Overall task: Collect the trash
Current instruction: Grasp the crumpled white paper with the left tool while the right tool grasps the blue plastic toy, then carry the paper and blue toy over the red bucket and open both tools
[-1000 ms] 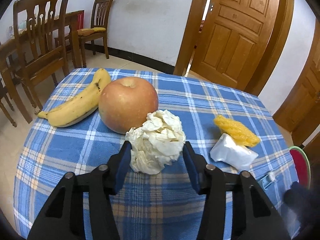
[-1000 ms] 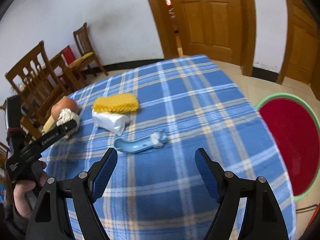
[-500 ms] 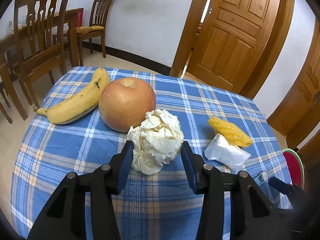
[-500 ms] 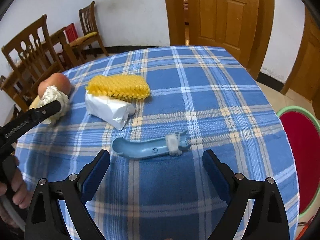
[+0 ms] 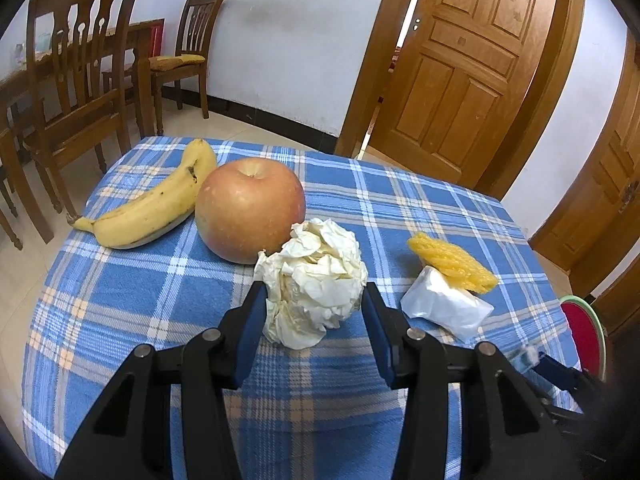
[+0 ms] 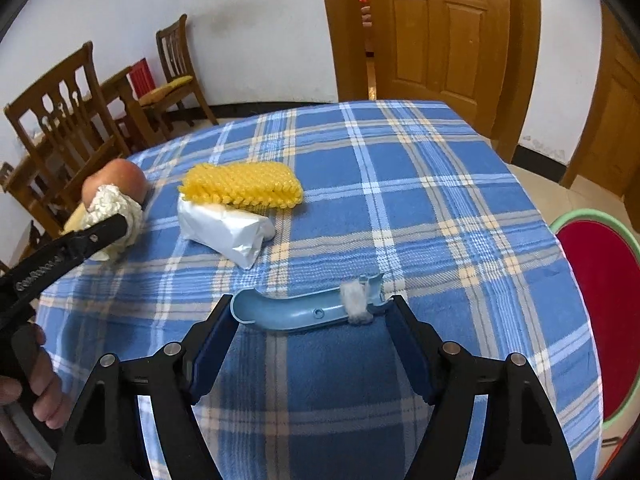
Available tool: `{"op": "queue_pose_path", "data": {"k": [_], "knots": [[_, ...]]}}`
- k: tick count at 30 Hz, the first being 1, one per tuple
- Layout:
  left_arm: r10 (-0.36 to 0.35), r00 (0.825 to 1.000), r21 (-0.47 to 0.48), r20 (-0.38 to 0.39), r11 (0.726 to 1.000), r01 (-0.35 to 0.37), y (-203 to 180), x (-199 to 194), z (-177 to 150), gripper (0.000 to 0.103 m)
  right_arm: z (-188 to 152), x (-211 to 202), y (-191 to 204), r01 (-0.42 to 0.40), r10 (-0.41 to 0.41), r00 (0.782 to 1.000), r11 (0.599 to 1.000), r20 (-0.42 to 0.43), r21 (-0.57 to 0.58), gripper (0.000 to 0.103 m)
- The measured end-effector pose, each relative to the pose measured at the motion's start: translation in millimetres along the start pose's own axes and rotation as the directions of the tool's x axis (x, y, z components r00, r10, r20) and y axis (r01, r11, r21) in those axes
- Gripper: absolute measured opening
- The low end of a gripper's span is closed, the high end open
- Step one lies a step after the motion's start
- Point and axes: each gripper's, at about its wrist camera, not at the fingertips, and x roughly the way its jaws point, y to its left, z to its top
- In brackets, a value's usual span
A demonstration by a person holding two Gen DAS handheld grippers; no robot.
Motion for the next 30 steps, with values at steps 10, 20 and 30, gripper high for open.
{"op": "queue_pose_path", "data": {"k": [10,20,30], "knots": [[-0.027,1.0,0.023,0.017,0.999,0.026,-7.8,-10.0,-0.7,0.048,-8.7,-49.0,-12.3,-0.021,0.017,0.997,0.999,0.08,0.046,0.076],[-0.049,0.998,0.065,0.042,0.997,0.047,-25.6,-25.0,-2.3,0.048,-15.8,-92.3,-41.1,-0.009,-0.008,0.987,0.995,0.16,0.101,0.076],[-0.098,0.994,0.12,0.054,0.989,0.091,-57.1,-47.8,-5.4,0.048,-23.0,-113.2,-72.2,-0.006,-0.028,0.98,0.985,0.197,0.171,0.076]]}}
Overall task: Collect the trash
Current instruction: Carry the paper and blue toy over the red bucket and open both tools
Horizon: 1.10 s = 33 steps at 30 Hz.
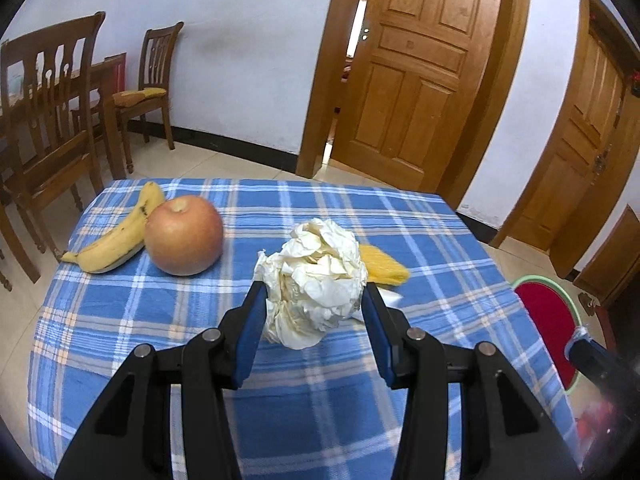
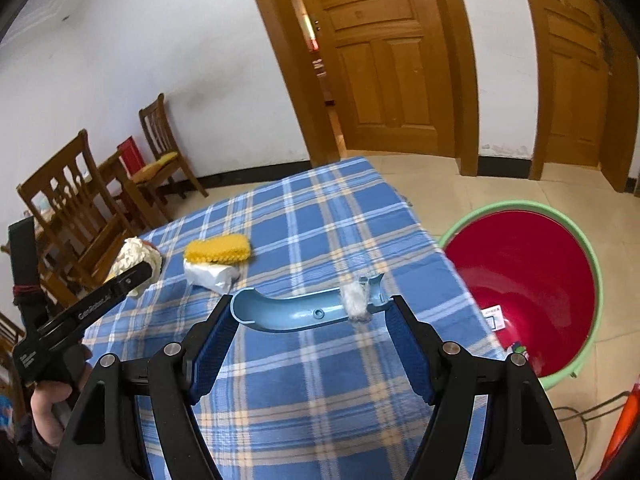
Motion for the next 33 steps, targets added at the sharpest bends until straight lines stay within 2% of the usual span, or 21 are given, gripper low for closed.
{"op": "queue_pose_path", "data": {"k": [15,20,33], "knots": [[-0.097,0.995,0.057,-0.029,0.994,0.098,-61.2,-12.0,-6.2,0.048,-2.6,-28.3,-63.8,0.067,-0.072,0.997,0.99,0.037,0.121,0.076],[-0.148,0.988,0.065,-0.051,0.986,0.151,-79.7,-13.1,-6.2,0.048,-8.7,-31.1,-93.2,0.108,-0.114,0.993,0.978,0.024,0.18,0.076],[-0.192,0.976,0.149,-0.102,0.967,0.206,-137.7,-6.7,-12.0,0.048,-19.9,-29.1,-144.8,0.157,-0.161,0.987,0.951,-0.008,0.267,0.076]]}}
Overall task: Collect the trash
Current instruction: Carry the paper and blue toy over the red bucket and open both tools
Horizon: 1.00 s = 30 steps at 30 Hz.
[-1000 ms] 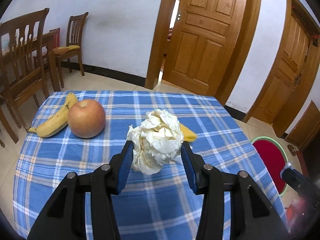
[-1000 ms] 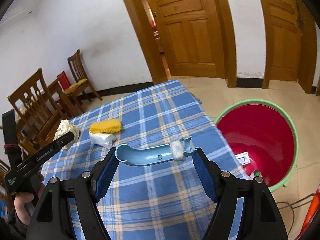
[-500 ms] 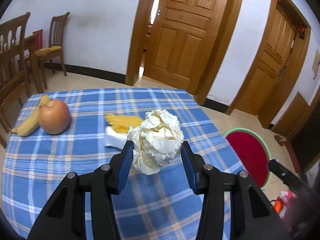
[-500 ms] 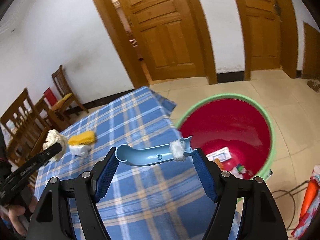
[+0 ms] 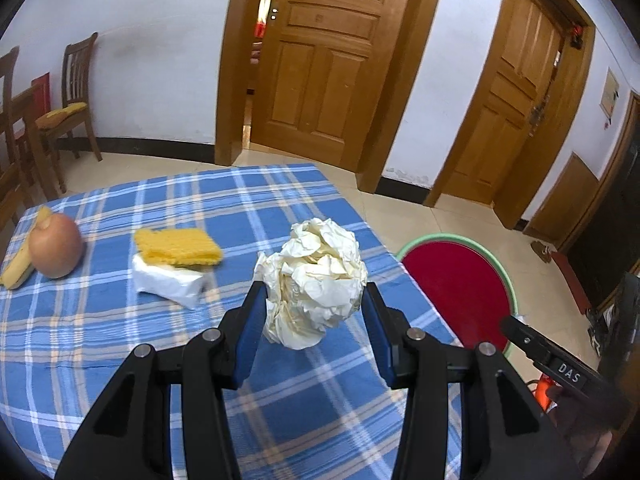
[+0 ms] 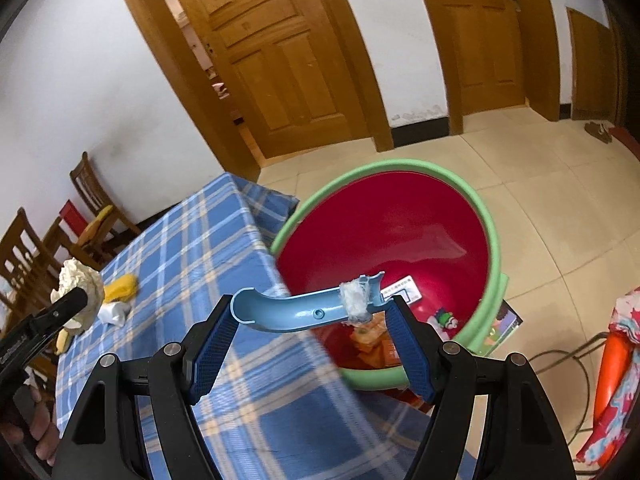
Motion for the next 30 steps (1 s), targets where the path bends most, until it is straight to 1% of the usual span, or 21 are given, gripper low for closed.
{"op": "queue_pose_path", "data": {"k": [9,15,21,30], "knots": [[-0.021,0.999,0.066,-0.033,0.998,0.023,-40.1,16.9,0.0,0.048,2.6,7.6,-28.0,0.005,-0.005,1.0,0.999,-0.016,0.053,0.077],[-0.035,0.998,0.095,-0.054,0.995,0.04,-59.5,28.8,0.5,0.048,5.3,10.8,-44.1,0.005,-0.003,1.0,0.997,-0.021,0.076,0.077],[-0.044,0.996,0.115,-0.073,0.992,0.052,-75.5,41.2,1.4,0.048,6.2,13.1,-52.5,0.01,-0.008,0.999,0.996,-0.031,0.084,0.078],[-0.056,0.994,0.147,-0.098,0.987,0.07,-99.4,62.5,0.8,0.048,10.4,7.9,-60.8,0.0,0.002,1.0,0.997,-0.015,0.081,0.079]]}}
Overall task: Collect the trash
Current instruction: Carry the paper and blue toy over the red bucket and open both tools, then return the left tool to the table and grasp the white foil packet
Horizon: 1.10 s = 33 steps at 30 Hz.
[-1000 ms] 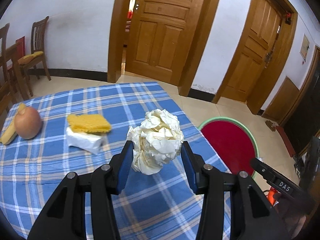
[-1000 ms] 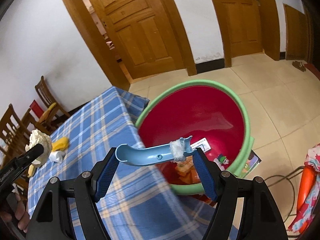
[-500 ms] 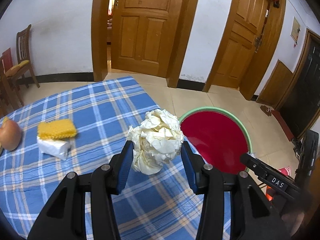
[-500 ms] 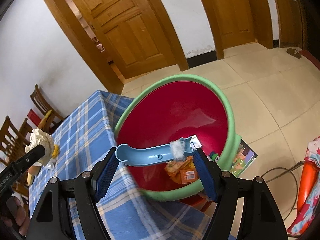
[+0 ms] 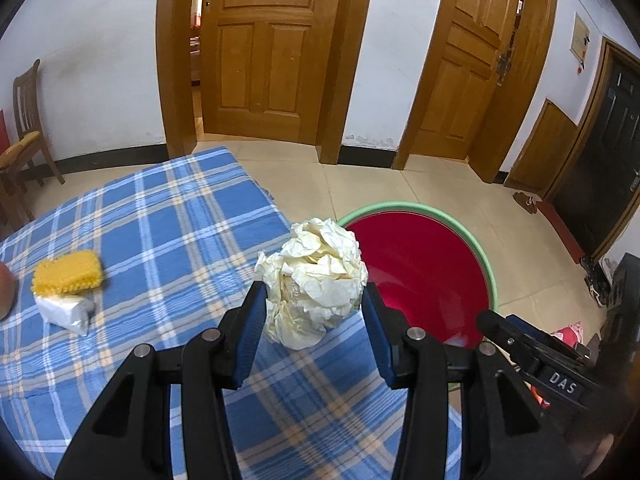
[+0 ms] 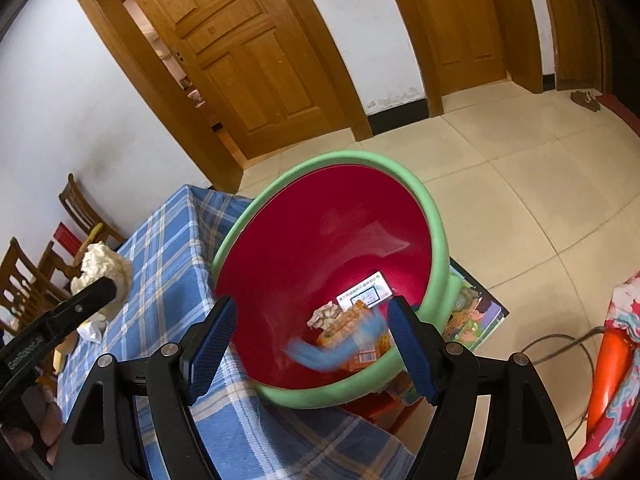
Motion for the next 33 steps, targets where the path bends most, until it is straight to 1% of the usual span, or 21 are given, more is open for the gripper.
{"op": "queue_pose_path", "data": {"k": [8,12,15,17,19,24,30,33], "knots": [[-0.023,0.999,0.019,-0.026,1.0,0.023,-15.1,22.0,2.0,0.049,0.0,-7.1,-11.7,0.0,-0.001,1.0,0.999,0.022,0.036,0.08],[-0.055,0.998,0.023,-0.036,0.998,0.056,-25.4,32.9,2.7,0.049,2.5,-12.7,-17.4,0.013,-0.015,0.999,0.999,0.041,0.052,0.08],[-0.079,0.996,0.045,-0.039,0.996,0.08,-36.8,39.5,2.9,0.051,4.0,-16.1,-22.6,0.022,-0.025,0.998,0.998,0.049,0.066,0.079],[-0.088,0.995,0.06,-0.043,0.994,0.09,-44.5,42.1,2.6,0.052,3.9,-18.5,-25.9,0.031,-0.035,0.998,0.997,0.054,0.075,0.08],[-0.093,0.995,0.071,-0.045,0.993,0.096,-50.3,43.0,2.3,0.057,4.2,-21.0,-27.2,0.04,-0.045,0.997,0.996,0.058,0.076,0.08],[-0.081,0.995,0.071,-0.05,0.994,0.085,-54.7,43.0,0.9,0.066,5.3,-24.1,-28.8,0.045,-0.05,0.997,0.995,0.065,0.085,0.079],[-0.066,0.997,0.052,-0.044,0.996,0.068,-50.6,37.3,1.6,0.066,5.4,-25.5,-26.6,0.043,-0.049,0.996,0.995,0.07,0.086,0.08],[-0.06,0.997,0.024,-0.04,0.998,0.061,-43.3,33.8,1.5,0.066,5.1,-25.6,-24.7,0.05,-0.055,0.996,0.996,0.064,0.081,0.08]]}}
